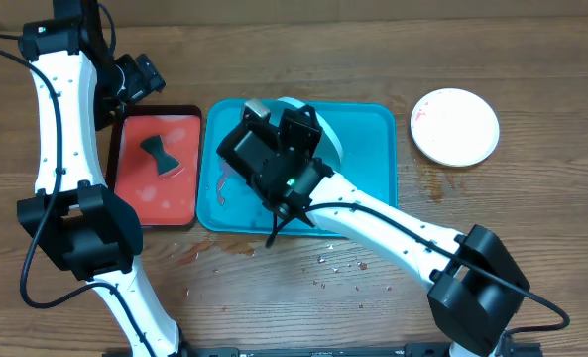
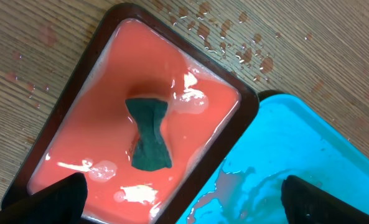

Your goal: Clean dirty plates on tray and stack at the side

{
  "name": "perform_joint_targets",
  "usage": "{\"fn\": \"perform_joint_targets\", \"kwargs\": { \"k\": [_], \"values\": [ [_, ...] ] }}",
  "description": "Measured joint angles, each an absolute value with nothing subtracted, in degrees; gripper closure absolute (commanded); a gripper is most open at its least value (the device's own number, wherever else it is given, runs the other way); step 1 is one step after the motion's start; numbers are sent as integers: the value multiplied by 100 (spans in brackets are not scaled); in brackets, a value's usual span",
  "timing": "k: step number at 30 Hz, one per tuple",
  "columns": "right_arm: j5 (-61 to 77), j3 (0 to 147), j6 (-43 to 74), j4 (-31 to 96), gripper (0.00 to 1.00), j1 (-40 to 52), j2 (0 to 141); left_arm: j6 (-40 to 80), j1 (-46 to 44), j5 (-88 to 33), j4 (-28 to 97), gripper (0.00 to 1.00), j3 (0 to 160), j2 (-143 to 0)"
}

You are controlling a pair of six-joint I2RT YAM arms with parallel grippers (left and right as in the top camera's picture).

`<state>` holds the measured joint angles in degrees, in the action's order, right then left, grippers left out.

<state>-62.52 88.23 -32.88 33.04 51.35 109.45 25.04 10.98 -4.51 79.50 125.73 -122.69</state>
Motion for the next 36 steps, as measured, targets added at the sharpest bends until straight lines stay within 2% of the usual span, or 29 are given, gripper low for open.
{"fn": "perform_joint_targets", "kwargs": {
  "k": [3,7,12,16,20,27,34,36],
  "values": [
    [-6163,8825,-2539,3284,96,4751,10945,2504,1098,-451,7950,0,12573,-12269],
    [-5459,8833,-1122,3809,96,3577,10945,2504,1098,-454,7950,0,12573,-12269],
    [-2895,8833,294,4230,96,1549,10945,2504,1098,-454,7950,0,12573,-12269],
    [-613,8827,799,4064,96,86,10945,2504,1098,-454,7950,0,12573,-12269],
    [827,8720,1031,4007,96,-1020,10945,2504,1098,-454,7950,0,12573,-12269],
    [1361,8088,1151,3820,96,-2023,10945,2504,1098,-454,7953,0,12573,-12269],
    [1153,7553,1181,3551,96,-2171,10945,2504,1098,-454,7950,0,12573,-12269],
    [1142,7522,1179,3527,91,-2161,10945,2504,1098,-454,7950,0,12573,-12269]
  ]
}}
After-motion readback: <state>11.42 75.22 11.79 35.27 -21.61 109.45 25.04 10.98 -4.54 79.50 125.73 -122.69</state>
